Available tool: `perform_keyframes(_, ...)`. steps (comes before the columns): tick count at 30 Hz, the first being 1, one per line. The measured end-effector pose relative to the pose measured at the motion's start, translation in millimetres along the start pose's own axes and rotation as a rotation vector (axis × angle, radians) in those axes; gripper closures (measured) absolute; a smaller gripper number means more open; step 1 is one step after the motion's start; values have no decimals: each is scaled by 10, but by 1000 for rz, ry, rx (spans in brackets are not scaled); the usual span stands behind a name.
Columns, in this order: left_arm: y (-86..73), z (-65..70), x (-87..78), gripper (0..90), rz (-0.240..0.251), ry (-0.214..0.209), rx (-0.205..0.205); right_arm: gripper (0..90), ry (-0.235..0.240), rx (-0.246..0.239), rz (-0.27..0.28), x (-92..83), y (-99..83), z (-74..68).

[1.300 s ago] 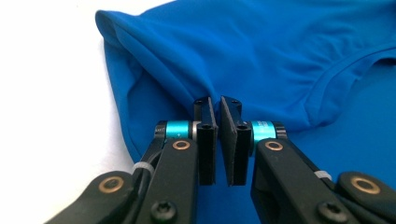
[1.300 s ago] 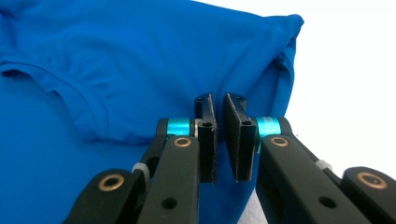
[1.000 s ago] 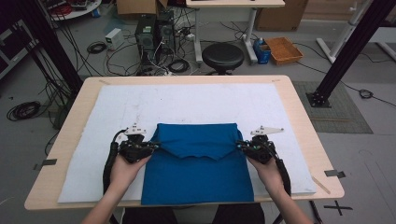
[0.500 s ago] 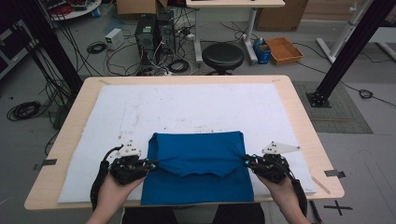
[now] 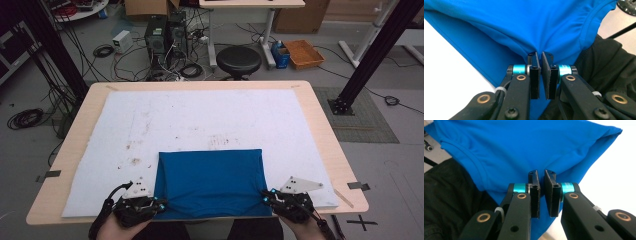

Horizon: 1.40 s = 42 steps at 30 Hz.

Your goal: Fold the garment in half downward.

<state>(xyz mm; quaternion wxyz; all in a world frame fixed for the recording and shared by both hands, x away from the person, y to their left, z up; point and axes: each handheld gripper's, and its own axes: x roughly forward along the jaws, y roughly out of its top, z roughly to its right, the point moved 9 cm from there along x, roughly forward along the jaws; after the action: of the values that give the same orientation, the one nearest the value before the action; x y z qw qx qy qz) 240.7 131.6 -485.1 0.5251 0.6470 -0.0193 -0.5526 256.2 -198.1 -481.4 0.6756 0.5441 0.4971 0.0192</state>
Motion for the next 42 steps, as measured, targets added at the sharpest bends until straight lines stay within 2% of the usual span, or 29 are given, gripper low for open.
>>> perform_keyframes(7, -57, 24, 17, 845, -13, 2, 11, 837, -6, -10, -5, 0, -16, -14)
perform_keyframes(10, -62, 12, 10, 826, -13, 10, 14, 804, -6, -20, -8, 2, -17, -17)
perform_keyframes(11, -66, -2, 4, 803, -12, 17, 16, 778, -7, -24, -4, 1, -13, -19)
perform_keyframes(13, -65, -14, -2, 693, -11, 27, 17, 742, -12, -25, 2, -12, 2, -14)
perform_keyframes(14, -43, -40, -18, 658, 3, 40, 13, 714, -17, -25, 9, -20, 19, -2)
perform_keyframes(15, -21, -57, -30, 639, 15, 48, 20, 686, -30, -20, 18, -29, 43, 25)
perform_keyframes(17, 9, -82, -40, 606, 30, 57, 27, 683, -39, -16, 28, -37, 74, 61)
perform_keyframes(18, 79, -181, -56, 545, 49, 96, 25, 644, -69, -10, 46, -42, 148, 150)
perform_keyframes(19, 79, -181, -56, 514, 49, 96, 25, 625, -82, 2, 55, -31, 193, 200)
perform_keyframes(20, 122, -245, -63, 514, 61, 115, 18, 625, -82, 2, 55, -31, 193, 200)
perform_keyframes(21, 173, -313, -69, 481, 77, 131, 4, 598, -97, 22, 71, 16, 295, 320)
perform_keyframes(22, 229, -377, -69, 480, 99, 139, -10, 598, -97, 22, 71, 16, 295, 320)
perform_keyframes(23, 283, -448, -72, 479, 114, 149, -17, 553, -120, 60, 90, 85, 409, 453)
perform_keyframes(24, 338, -524, -67, 473, 133, 164, -29, 553, -127, 76, 96, 123, 466, 518)
perform_keyframes(26, 439, -679, -34, 467, 156, 182, -55, 551, -160, 89, 107, 214, 575, 657)
perform_keyframes(27, 487, -757, -7, 467, 169, 191, -74, 551, -160, 89, 107, 214, 575, 657)
perform_keyframes(28, 530, -836, 25, 467, 176, 195, -89, 549, -181, 108, 100, 330, 650, 789)
perform_keyframes(29, 574, -915, 70, 467, 185, 191, -116, 549, -181, 108, 100, 330, 650, 789)
perform_keyframes(30, 611, -993, 118, 467, 190, 192, -142, 549, -188, 142, 85, 468, 691, 921)
perform_keyframes(34, 705, -1266, 330, 467, 178, 205, -204, 549, -201, 213, 62, 696, 711, 1136)
perform_keyframes(35, 737, -1359, 400, 467, 171, 226, -200, 550, -208, 222, 59, 741, 712, 1184)
perform_keyframes(37, 749, -1398, 432, 467, 169, 237, -202, 550, -222, 249, 45, 811, 696, 1273)
perform_keyframes(39, 733, -1472, 507, 467, 147, 242, -216, 556, -223, 283, 42, 849, 685, 1323)
perform_keyframes(42, 691, -1500, 543, 470, 119, 256, -220, 570, -218, 291, 45, 889, 669, 1352)
